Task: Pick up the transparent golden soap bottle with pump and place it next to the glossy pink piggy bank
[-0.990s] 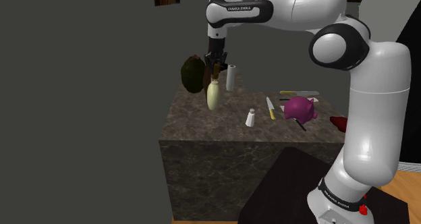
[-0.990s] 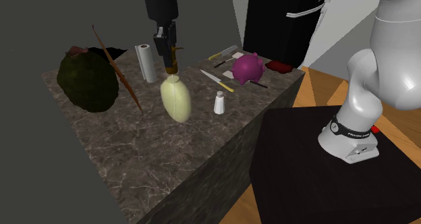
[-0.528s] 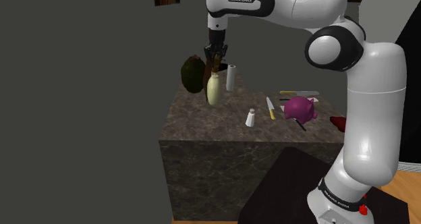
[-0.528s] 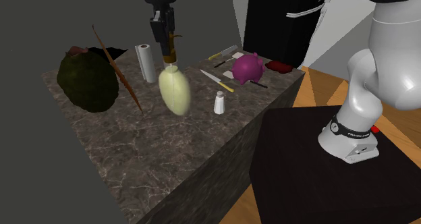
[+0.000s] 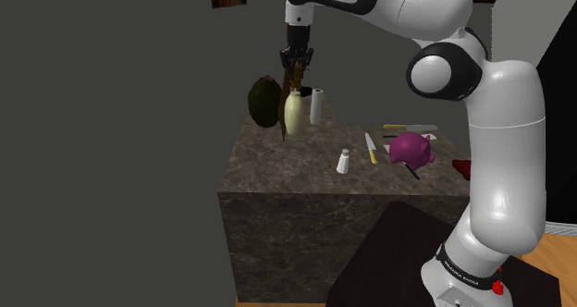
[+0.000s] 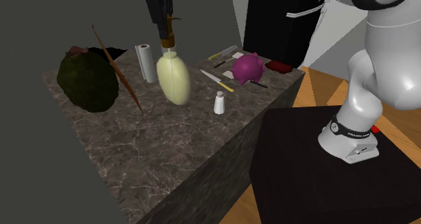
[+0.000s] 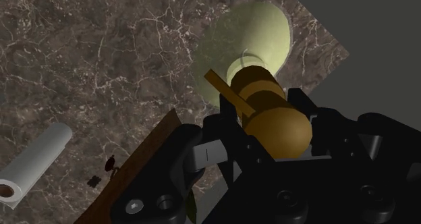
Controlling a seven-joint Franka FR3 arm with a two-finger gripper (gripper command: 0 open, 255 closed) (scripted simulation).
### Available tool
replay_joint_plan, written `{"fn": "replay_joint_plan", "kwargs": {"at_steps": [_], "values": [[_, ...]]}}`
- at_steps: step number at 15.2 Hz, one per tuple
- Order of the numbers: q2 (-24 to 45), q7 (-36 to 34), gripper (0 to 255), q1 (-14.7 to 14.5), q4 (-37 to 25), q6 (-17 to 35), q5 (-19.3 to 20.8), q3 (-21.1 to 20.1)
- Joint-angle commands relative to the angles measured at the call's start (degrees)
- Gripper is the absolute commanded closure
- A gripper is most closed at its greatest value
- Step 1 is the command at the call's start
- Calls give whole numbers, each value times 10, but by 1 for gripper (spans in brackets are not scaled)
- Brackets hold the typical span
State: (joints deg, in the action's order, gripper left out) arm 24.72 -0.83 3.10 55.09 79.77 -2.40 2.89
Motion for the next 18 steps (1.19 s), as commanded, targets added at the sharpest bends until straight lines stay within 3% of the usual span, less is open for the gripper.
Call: {"fn": "replay_joint_plan", "kwargs": {"at_steps": [1, 4, 7, 10, 18], "values": [[18, -1, 255, 1, -46, -28, -1, 0], [53, -2, 255, 4, -127, -74, -3, -1], [-18, 26, 255, 23, -33, -51, -2, 6], [-67, 56, 255, 42, 23, -45, -2, 16], [-152, 142, 255, 95, 92, -63, -1, 48]]}}
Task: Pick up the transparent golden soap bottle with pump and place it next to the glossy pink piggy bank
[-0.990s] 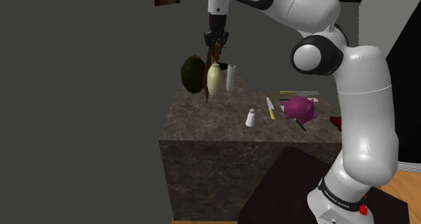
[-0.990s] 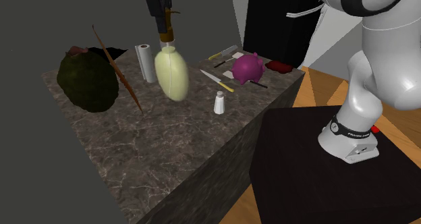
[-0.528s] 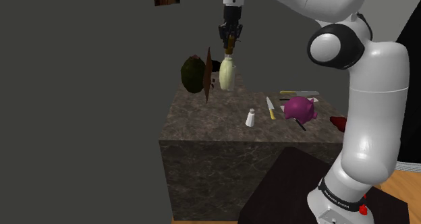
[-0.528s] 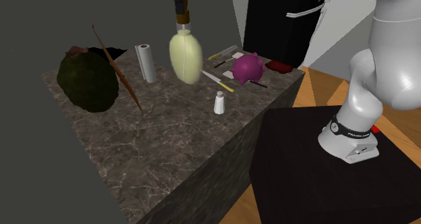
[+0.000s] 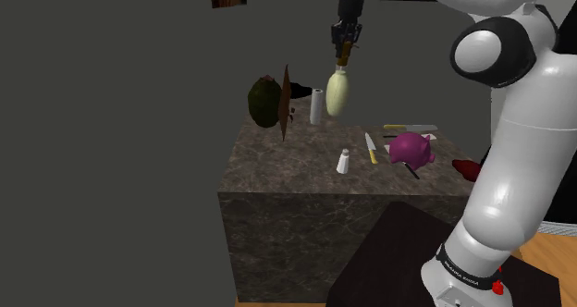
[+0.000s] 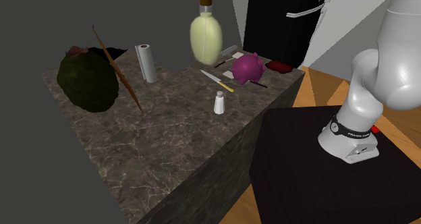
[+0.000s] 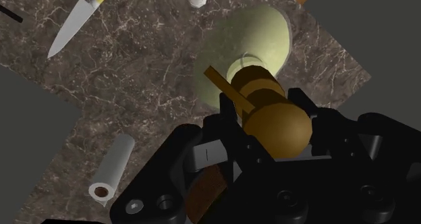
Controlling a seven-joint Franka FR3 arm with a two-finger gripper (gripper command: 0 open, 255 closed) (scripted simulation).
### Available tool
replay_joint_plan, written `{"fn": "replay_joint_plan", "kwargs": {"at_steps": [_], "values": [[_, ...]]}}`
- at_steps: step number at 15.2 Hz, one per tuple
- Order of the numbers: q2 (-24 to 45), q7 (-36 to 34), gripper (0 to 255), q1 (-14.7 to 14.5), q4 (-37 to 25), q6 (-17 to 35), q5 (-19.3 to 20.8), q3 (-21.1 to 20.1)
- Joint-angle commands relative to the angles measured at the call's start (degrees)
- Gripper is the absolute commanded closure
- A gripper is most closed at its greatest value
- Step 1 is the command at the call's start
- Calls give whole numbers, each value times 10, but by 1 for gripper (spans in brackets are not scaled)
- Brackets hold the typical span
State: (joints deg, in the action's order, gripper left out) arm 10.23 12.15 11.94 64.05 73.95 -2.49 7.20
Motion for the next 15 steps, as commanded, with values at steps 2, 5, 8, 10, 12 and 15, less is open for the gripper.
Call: {"fn": "replay_joint_plan", "kwargs": {"at_steps": [2, 5, 8, 10, 12, 15], "values": [[-20, 36, 255, 21, 7, -14, 0, 14], [-34, 72, 255, 42, 6, -30, 1, 30], [-41, 111, 255, 65, -6, -50, 0, 47], [-41, 138, 255, 81, -20, -65, -1, 59], [-37, 169, 255, 100, -41, -83, -4, 73], [-64, 166, 255, 94, 22, -46, 4, 70]]}}
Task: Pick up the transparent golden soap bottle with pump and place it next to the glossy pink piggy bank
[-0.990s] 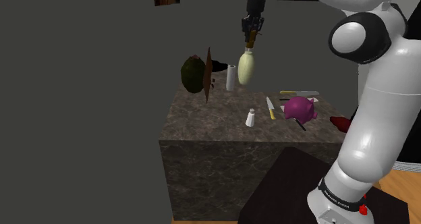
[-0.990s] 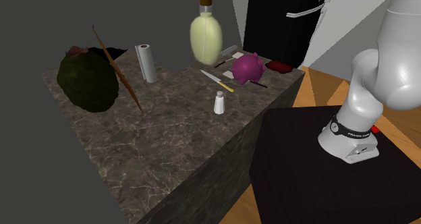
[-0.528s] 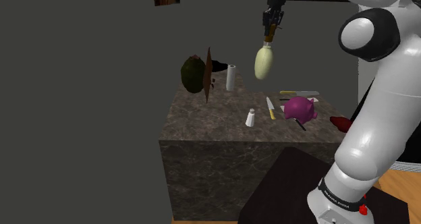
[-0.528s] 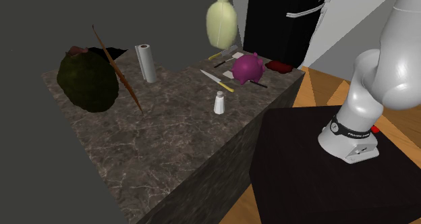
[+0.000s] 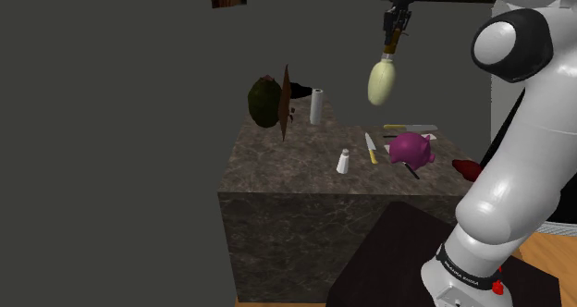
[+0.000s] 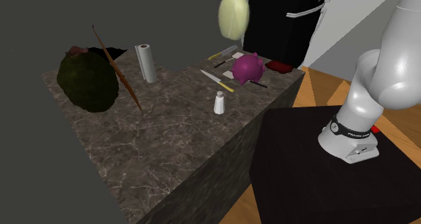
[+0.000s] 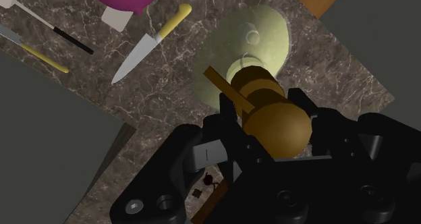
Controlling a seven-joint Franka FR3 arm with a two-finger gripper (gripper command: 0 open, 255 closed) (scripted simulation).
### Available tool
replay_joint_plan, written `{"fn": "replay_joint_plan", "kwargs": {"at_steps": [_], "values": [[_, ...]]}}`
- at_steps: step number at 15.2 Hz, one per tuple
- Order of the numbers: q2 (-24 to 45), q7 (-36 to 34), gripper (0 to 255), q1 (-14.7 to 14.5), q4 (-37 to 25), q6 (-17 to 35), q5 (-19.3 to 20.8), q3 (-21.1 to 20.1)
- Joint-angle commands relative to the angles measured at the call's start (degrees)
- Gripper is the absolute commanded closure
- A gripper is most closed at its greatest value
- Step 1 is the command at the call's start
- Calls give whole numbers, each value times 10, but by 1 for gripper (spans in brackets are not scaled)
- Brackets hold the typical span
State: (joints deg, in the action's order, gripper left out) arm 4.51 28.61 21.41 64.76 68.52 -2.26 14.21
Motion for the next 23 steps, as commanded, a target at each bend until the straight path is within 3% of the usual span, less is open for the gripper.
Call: {"fn": "replay_joint_plan", "kwargs": {"at_steps": [1, 11, 23], "values": [[-15, 0, 255, -2, 34, 20, 4, -1], [-70, -8, 255, -9, 186, 119, 18, -7], [-106, -13, 255, -10, 323, 221, 26, -11]]}}
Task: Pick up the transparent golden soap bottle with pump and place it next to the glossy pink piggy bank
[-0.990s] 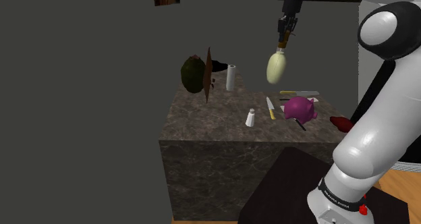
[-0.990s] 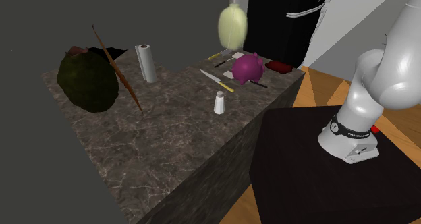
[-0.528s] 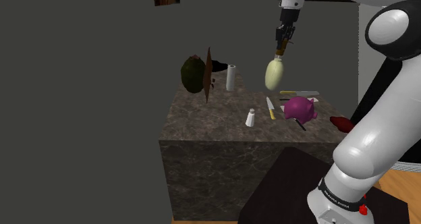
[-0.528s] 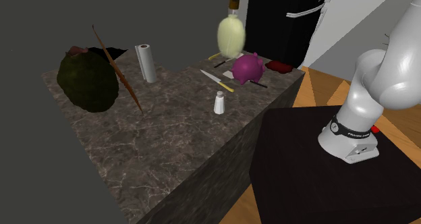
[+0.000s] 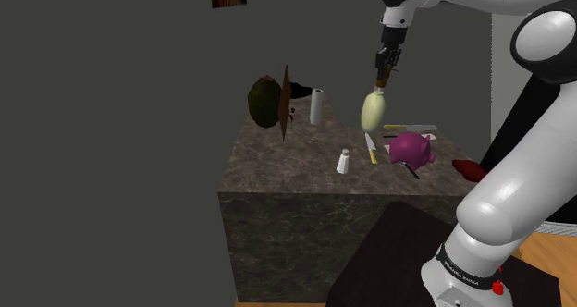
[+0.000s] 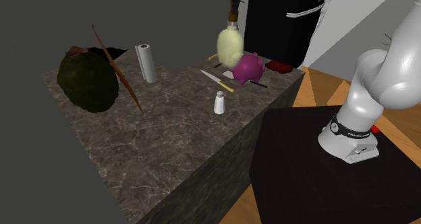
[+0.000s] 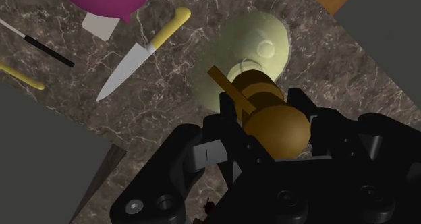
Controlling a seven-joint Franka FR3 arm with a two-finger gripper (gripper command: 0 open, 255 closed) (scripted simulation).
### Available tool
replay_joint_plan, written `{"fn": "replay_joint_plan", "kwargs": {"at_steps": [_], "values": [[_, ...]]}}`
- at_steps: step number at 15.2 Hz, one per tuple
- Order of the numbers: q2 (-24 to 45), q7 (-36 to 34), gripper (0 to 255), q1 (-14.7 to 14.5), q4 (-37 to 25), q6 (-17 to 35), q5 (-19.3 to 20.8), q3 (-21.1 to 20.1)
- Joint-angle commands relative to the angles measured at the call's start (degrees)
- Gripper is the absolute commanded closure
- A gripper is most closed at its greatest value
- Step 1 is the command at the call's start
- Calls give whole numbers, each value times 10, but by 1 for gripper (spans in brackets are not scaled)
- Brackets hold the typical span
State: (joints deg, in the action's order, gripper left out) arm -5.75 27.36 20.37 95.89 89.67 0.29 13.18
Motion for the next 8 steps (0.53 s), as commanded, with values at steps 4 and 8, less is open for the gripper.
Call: {"fn": "replay_joint_plan", "kwargs": {"at_steps": [4, 8], "values": [[-9, -1, 255, 0, 50, 41, 2, -1], [-14, -1, 255, 0, 85, 73, 3, -1]]}}
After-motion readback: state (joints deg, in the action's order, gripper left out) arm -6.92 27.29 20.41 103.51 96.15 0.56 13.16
